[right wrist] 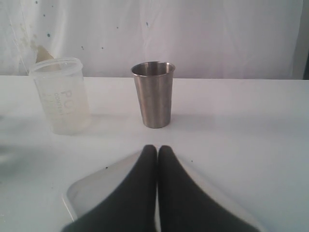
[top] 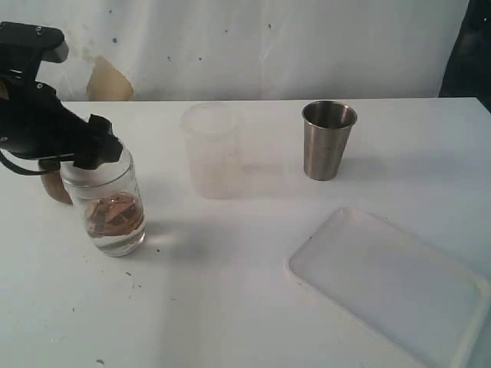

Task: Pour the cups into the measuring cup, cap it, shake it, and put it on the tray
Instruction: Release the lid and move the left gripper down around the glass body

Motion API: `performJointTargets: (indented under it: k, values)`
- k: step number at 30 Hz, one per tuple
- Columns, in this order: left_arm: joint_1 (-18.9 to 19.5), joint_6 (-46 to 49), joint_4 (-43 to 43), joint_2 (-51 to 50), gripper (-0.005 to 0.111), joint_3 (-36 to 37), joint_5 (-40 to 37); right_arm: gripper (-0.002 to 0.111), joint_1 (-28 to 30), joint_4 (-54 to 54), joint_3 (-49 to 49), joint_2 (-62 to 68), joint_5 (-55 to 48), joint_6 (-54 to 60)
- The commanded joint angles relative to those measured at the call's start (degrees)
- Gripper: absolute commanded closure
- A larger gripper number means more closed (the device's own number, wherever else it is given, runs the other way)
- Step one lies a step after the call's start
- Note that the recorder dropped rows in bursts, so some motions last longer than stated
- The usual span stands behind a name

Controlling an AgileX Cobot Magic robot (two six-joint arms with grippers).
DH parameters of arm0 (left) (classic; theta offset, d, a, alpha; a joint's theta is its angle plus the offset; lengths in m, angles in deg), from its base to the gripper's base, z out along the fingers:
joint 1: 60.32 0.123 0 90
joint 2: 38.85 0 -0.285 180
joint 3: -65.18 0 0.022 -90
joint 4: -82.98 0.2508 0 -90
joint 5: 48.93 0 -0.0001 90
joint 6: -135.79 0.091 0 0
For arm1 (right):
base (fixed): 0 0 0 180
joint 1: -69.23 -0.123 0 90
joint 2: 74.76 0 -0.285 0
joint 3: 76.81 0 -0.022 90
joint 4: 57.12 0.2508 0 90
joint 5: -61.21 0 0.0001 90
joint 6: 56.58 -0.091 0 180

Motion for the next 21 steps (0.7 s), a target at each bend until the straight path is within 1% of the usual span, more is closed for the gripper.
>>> performJointTargets:
  k: [1, 3, 5, 6, 7, 8, 9, 10, 13, 15, 16, 17, 21]
  values:
    - [0.35, -2.40, 1.62, 3.70, 0.026, -1.72, -0.39, 0.108, -0.10, -0.09, 0.38, -0.37, 0.42, -0.13]
    - [0.35, -2.78, 1.61, 6.30, 0.026, -2.01, -1.06, 0.108, -0.10, -0.09, 0.38, -0.37, 0.42, -0.13]
    - [0.35, -4.02, 1.76, 11.18, 0.026, 0.32, -0.25, 0.108, -0.10, -0.09, 0.38, -0.37, 0.42, -0.13]
    - [0.35, -6.50, 1.33, 14.41, 0.026, 3.27, 3.44, 0.108, -0.10, -0.09, 0.38, -0.37, 0.42, -0.13]
    - [0.23, -7.07, 0.39, 16.66, 0.026, 5.74, 6.67, 0.108, -0.10, -0.09, 0.38, -0.37, 0.42, -0.13]
    - [0.23, -8.36, -1.03, 19.73, 0.026, 11.80, 14.11, 0.108, -0.10, -0.09, 0.38, -0.37, 0.42, -0.13]
    - [0.23, -9.33, -1.29, 21.25, 0.026, 15.19, 18.88, 0.108, -0.10, -0.09, 0.38, -0.37, 0.42, -0.13]
    - [0.23, -11.08, -1.43, 23.29, 0.026, 22.50, 28.81, 0.108, -0.10, -0.09, 0.38, -0.37, 0.42, -0.13]
    - [0.23, -13.50, -1.75, 24.46, 0.026, 37.82, 52.09, 0.108, -0.10, -0.09, 0.38, -0.37, 0.42, -0.13]
    - [0.23, -13.14, -1.75, 24.46, 0.026, 46.63, 65.06, 0.108, -0.10, -0.09, 0.38, -0.37, 0.42, -0.13]
    - [0.23, -12.26, -1.75, 24.46, 0.027, 49.19, 69.25, 0.108, -0.10, -0.09, 0.38, -0.37, 0.42, -0.13]
    - [0.23, -11.39, -1.75, 24.46, 0.028, 51.43, 71.67, 0.108, -0.10, -0.09, 0.38, -0.37, 0.42, -0.13]
    - [0.23, -10.55, 0.84, 21.83, 0.028, 52.78, 71.96, 0.108, -0.10, -0.09, 0.38, -0.37, 0.42, -0.13]
